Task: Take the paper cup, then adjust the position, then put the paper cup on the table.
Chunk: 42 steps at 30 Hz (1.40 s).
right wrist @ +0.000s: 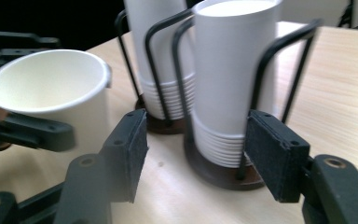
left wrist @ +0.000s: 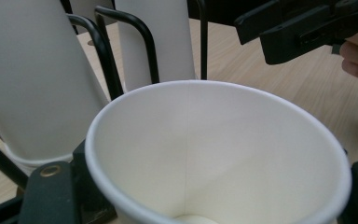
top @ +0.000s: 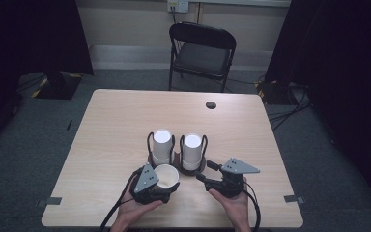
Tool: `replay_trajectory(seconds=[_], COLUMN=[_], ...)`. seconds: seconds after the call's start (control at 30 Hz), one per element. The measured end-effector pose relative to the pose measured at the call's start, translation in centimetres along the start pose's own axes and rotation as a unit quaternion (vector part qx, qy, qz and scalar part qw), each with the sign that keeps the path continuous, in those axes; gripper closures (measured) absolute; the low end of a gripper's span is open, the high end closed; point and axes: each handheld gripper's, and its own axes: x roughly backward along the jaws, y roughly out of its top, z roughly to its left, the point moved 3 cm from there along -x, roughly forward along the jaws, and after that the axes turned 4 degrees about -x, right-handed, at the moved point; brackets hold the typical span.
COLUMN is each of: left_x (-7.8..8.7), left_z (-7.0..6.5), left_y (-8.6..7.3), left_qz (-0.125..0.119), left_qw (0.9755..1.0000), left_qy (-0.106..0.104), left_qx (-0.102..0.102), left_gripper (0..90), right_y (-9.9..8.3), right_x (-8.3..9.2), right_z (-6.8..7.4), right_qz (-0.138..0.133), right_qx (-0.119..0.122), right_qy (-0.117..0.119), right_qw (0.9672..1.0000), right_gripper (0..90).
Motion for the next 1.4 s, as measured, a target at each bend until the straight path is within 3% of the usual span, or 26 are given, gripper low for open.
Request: replay_trajectory(seconds=[0.17,0.27,0.4,0.6,0.7,0.83,1.1,1.33,1.4], left_x=[1.0,1.4,1.9,2.6,3.0,3.4,3.6,3.2,3.0], left_z=[1.0,1.7,2.8,4.3,5.2,6.3,8.2,9.7,10.2], left_y=[-0.1,-0.4,-0.6,-0.7,-0.8,-0.8,-0.5,-0.6,-0.6], left_qz=[-0.008,-0.007,-0.014,-0.022,-0.016,-0.026,-0.037,-0.035,-0.043], left_qw=[0.9998,0.9995,0.9985,0.9973,0.9963,0.9936,0.9894,0.9855,0.9841], left_qy=[0.01,0.028,0.046,0.06,0.077,0.098,0.125,0.149,0.15], left_qx=[0.014,0.015,0.026,0.037,0.036,0.049,0.065,0.073,0.085], left_gripper=[23.6,23.8,23.9,23.9,23.9,23.9,23.9,23.9,23.9], right_y=[-0.6,-1.0,-1.5,-2.5,-2.9,-3.3,-4.0,-4.6,-4.8], right_x=[0.9,1.3,1.7,1.8,1.9,2.0,2.0,1.7,1.5], right_z=[-0.9,-1.6,-2.2,-3.3,-3.8,-4.0,-4.6,-5.0,-5.0], right_qz=[-0.031,-0.04,-0.057,-0.054,-0.063,-0.066,-0.077,-0.079,-0.081], right_qx=[-0.016,-0.039,-0.049,-0.057,-0.057,-0.04,-0.05,-0.055,-0.053], right_qy=[-0.026,-0.042,-0.062,-0.1,-0.106,-0.118,-0.158,-0.158,-0.162], right_qw=[0.9991,0.9975,0.9952,0.9919,0.9908,0.9901,0.9831,0.9827,0.9819], right_gripper=[34.2,26.5,22.5,17.9,14.8,14.0,13.7,14.1,14.1])
